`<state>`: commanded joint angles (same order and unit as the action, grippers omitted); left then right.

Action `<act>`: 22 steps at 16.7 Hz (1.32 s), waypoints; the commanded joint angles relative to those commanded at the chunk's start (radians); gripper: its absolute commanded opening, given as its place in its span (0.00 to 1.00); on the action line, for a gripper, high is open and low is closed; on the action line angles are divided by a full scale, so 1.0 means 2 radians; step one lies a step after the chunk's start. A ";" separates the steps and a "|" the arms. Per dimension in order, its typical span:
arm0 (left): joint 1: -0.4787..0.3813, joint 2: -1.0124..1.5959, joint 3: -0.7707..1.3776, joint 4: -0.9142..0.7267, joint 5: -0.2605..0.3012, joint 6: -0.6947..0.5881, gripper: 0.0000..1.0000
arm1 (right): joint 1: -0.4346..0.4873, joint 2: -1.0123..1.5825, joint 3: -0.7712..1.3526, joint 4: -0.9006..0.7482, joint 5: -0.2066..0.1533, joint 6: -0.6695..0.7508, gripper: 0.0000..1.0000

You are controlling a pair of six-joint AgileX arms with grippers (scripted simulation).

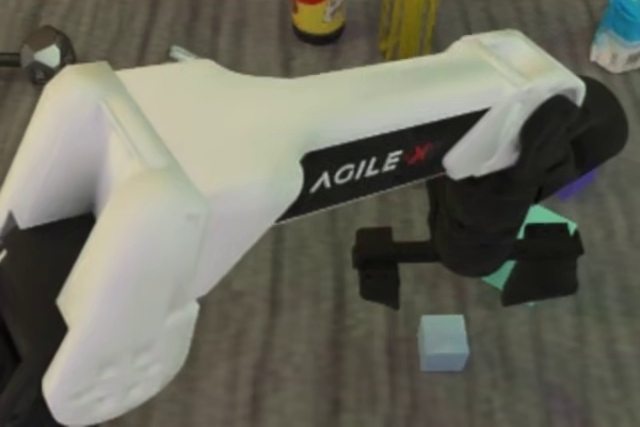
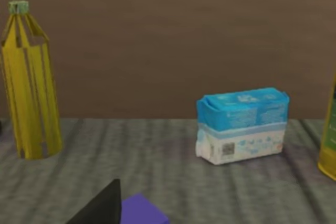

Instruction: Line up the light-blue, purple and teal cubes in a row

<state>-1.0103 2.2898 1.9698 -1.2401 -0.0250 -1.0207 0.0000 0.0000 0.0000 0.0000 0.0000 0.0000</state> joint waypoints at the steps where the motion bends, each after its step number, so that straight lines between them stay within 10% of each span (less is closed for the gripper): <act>1: 0.000 0.000 0.000 0.000 0.000 0.000 1.00 | 0.000 0.000 0.000 0.000 0.000 0.000 1.00; 9: 0.053 -0.101 -0.102 0.067 -0.004 0.028 1.00 | 0.009 0.107 0.107 -0.068 -0.001 -0.030 1.00; 22: 0.354 -0.750 -0.684 0.382 0.001 0.267 1.00 | 0.046 0.811 0.685 -0.434 0.002 -0.181 1.00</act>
<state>-0.3029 0.7907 0.6017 -0.4768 -0.0227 -0.4859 0.0920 1.6216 1.3707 -0.8670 0.0040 -0.3613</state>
